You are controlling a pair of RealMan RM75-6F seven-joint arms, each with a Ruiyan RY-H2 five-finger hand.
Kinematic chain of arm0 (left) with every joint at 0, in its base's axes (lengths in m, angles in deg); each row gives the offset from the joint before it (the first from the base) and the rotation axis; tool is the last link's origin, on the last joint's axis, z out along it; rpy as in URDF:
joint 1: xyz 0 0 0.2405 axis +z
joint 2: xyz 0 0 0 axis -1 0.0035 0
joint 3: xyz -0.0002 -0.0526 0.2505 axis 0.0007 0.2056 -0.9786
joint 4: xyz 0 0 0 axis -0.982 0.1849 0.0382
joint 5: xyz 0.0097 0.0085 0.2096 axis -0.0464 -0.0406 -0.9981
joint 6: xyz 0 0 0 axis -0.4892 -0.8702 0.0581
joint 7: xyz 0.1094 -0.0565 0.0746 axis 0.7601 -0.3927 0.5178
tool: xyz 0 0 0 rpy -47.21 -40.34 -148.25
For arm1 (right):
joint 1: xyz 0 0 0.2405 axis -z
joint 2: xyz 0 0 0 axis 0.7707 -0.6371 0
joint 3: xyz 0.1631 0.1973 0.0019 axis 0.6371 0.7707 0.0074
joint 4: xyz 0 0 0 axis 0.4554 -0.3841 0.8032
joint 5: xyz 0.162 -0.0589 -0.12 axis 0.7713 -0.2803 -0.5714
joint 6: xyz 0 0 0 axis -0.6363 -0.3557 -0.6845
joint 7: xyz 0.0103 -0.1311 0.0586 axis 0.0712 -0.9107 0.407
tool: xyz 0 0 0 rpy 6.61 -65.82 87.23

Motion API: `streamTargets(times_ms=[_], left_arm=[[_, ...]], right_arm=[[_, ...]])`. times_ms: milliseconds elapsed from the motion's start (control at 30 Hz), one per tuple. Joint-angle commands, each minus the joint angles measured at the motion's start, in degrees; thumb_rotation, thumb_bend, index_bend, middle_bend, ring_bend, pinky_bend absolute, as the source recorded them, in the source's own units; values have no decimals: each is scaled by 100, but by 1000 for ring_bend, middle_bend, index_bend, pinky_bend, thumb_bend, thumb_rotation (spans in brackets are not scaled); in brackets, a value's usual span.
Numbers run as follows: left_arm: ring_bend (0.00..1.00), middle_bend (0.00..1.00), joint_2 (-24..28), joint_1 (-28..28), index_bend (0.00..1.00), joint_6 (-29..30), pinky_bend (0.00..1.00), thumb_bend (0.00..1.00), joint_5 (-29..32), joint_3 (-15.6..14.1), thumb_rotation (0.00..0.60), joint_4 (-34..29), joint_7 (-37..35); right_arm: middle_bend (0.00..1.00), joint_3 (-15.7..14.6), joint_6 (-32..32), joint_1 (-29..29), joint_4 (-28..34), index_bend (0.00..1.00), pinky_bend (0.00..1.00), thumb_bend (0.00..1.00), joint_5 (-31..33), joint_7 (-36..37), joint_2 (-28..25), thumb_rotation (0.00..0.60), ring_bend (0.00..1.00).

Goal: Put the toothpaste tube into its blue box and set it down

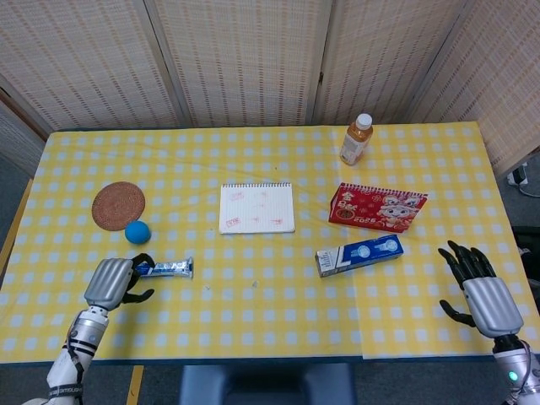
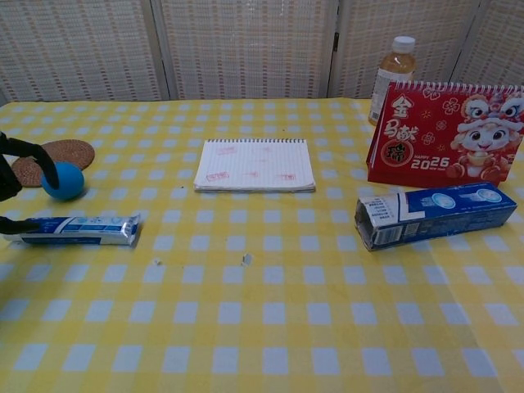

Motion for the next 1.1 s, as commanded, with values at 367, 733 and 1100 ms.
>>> streamTargets(times_ms=[367, 733, 1100], left_arm=[[1000, 1000, -566, -741, 443, -756, 1000, 242, 995, 234, 600, 711, 231], [1000, 1000, -903, -956, 438, -744, 1000, 242, 1344, 145, 600, 1328, 485], [1000, 1000, -1163, -1135, 438, -860, 1000, 243, 1425, 85, 600, 1682, 472]], right_arm=[[0, 68, -191, -74, -34, 0, 0, 303, 211, -81, 47, 600, 0], [0, 108, -331, -123, -54, 0, 0, 304, 365, -122, 60, 600, 0], [0, 131, -350, -133, -83, 0, 0, 304, 427, -115, 76, 600, 0]])
